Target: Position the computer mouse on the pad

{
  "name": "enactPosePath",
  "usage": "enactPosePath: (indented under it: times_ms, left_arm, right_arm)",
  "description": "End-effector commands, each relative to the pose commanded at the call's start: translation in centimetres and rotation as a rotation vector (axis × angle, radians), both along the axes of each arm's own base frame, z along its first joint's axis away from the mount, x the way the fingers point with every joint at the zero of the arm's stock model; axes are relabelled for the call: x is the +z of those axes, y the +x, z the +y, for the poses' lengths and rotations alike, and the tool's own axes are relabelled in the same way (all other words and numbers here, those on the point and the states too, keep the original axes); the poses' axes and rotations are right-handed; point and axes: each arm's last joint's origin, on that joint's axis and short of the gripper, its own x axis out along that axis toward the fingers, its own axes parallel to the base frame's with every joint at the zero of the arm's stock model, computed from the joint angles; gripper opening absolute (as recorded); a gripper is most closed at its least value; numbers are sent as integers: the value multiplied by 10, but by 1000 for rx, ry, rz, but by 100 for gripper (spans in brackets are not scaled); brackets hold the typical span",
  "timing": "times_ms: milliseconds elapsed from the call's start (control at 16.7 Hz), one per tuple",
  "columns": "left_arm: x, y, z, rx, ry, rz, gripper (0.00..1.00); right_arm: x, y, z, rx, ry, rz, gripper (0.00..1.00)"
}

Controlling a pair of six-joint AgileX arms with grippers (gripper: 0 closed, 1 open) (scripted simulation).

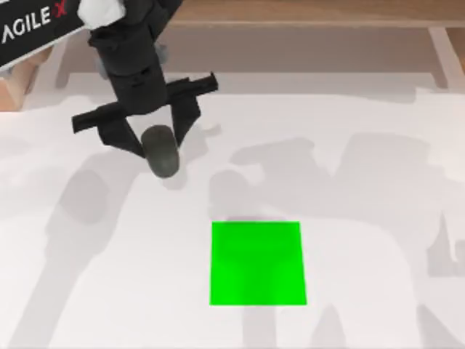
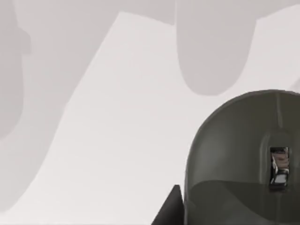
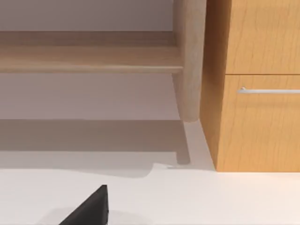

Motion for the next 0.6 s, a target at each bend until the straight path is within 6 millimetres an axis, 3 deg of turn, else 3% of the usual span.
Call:
enactPosePath:
  times_ms: [180, 300, 420, 600]
  left_arm:
    - [-15, -55, -81, -130, 41, 32, 0]
    - [-20, -85, -114, -212, 78, 19, 0]
    - [-21, -104, -132, -272, 111, -12, 0]
    - [-21, -111, -139, -299, 134, -40, 0]
  right_arm:
    - [0, 0, 0, 0, 0, 0, 100]
    - [0, 0, 0, 0, 0, 0, 100]
    - [0, 0, 0, 0, 0, 0, 100]
    - [0, 0, 0, 0, 0, 0, 100]
